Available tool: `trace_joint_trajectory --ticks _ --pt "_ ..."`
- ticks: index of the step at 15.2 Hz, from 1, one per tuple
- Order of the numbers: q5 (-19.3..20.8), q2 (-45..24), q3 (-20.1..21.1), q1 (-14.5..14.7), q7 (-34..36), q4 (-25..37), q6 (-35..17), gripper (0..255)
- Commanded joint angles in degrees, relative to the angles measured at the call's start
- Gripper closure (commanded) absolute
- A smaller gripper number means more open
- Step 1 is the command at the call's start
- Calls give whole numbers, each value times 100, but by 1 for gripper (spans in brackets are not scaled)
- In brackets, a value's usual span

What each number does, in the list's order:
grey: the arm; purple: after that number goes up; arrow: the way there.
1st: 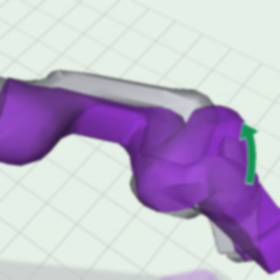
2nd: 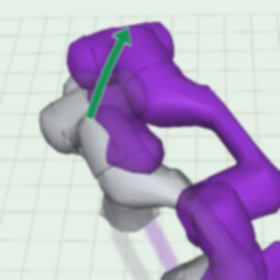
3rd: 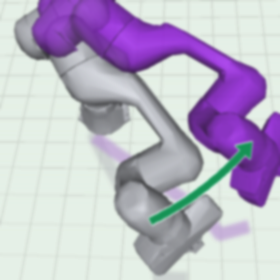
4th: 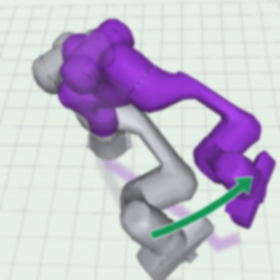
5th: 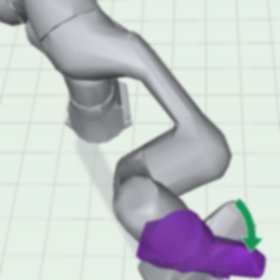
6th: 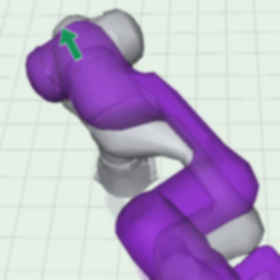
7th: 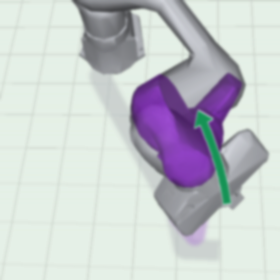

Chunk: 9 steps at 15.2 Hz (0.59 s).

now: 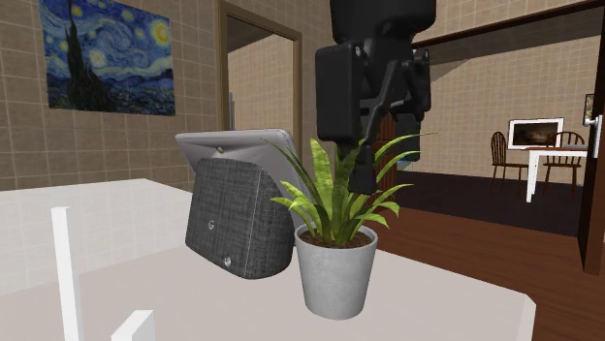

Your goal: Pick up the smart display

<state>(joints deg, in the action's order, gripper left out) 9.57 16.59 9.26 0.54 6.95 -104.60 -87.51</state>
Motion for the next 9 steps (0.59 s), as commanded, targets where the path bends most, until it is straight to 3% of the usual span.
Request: trace_joint_trajectory --ticks 1,5,9 --pt "246 -524 173 26 76 684 248 0" --pt "849 -1637 524 193 233 2171 865 0" --pt "1589 -2856 763 578 263 3898 1647 0"
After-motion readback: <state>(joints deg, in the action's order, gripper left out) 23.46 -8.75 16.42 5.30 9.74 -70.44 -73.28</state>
